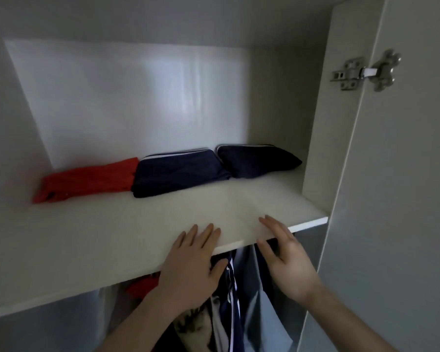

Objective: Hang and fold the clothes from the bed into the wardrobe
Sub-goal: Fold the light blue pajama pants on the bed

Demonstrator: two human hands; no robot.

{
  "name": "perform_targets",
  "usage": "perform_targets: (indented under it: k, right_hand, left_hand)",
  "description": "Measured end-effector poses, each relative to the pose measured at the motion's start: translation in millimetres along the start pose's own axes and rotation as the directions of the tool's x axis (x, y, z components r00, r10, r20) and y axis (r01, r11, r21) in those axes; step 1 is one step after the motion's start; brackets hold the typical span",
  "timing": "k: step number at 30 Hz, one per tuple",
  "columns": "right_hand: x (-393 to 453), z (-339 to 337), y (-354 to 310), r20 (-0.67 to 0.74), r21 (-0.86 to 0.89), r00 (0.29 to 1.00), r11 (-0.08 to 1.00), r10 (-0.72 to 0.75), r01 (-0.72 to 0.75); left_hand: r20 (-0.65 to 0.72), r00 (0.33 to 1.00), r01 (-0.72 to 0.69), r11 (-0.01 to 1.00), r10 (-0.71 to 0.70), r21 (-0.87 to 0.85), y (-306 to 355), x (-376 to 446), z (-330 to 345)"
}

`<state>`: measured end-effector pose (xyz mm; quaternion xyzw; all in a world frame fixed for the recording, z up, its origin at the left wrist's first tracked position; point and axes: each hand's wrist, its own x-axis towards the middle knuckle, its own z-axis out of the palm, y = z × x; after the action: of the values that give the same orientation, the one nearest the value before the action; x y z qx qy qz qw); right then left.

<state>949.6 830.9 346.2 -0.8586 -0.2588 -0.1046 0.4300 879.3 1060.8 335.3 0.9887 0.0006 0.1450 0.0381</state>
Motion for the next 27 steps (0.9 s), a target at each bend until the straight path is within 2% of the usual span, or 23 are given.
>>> perform_targets:
  k: [2,4,7,9,12,18,27]
  right_hand:
    - [-37,-2,-3,-0.097,0.098,0.993,0.994,0.062,-0.052]
    - [-78,-2,1,-0.141,0.093,0.980,0.987,0.140,-0.127]
    - [-150,-6,10,-0.181,0.048,0.940,0.957,0.289,-0.285]
    - [-200,-14,12,-0.223,0.038,0.893,0.919,0.391,-0.393]
    - [-278,-33,9,-0.307,0.029,0.790,0.835,0.531,-0.550]
    - [-452,-88,-11,-0.457,0.063,0.570,0.663,0.683,-0.746]
    - [-748,-175,-82,-0.678,0.144,0.186,0.376,0.711,-0.915]
  left_hand:
    - [-0.060,0.996,-0.074,0.997,0.072,-0.034,6,-16,1]
    - [-0.101,0.982,-0.170,0.977,0.158,-0.127,17,-33,5]
    - [-0.072,0.957,-0.283,0.863,0.279,-0.419,46,-62,20]
    - [-0.031,0.917,-0.354,0.775,0.398,-0.524,70,-81,32]
    - [0.001,0.832,-0.457,0.687,0.555,-0.566,113,-105,48]
    - [0.017,0.603,-0.615,0.478,0.798,-0.627,237,-175,58]
    - [-0.021,0.214,-0.713,0.141,0.977,-0.687,463,-370,32]
